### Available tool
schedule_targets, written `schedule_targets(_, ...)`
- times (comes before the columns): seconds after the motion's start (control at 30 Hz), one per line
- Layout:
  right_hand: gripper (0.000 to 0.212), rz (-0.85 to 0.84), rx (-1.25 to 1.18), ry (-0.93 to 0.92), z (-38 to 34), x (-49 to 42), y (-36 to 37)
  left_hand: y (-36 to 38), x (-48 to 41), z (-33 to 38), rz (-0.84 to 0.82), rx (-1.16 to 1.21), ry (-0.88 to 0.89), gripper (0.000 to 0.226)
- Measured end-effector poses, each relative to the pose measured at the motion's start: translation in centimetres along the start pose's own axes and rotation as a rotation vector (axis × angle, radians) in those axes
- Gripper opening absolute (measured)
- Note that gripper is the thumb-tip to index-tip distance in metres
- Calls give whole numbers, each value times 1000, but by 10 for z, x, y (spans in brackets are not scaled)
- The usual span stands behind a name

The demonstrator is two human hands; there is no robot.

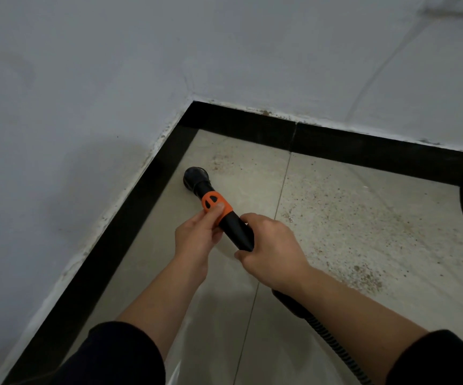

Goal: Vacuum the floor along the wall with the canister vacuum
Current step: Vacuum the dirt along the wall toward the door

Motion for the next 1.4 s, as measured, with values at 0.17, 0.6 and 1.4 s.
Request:
schedule_targets(0.17,29,-19,-20,-31,-6,-7,8,-6,-13,2,22,14,35,28)
schedule_targets(0.6,31,-19,-58,-77,-11,-20,20,-8,-34,8,28,-13,53,16)
schedule_targets(1.4,43,37,-75,-63,-1,-50,17,27,-51,18,-8,-5,30,33)
Point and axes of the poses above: each hand's wrist, its own x-axis away from the middle knuckle, its own y-axis out of the palm, z = x × y, the point moved 7 cm from there along -x, towards the middle knuckle, and after that the axes turned 13 degrees about z, right-handed, at the moved point
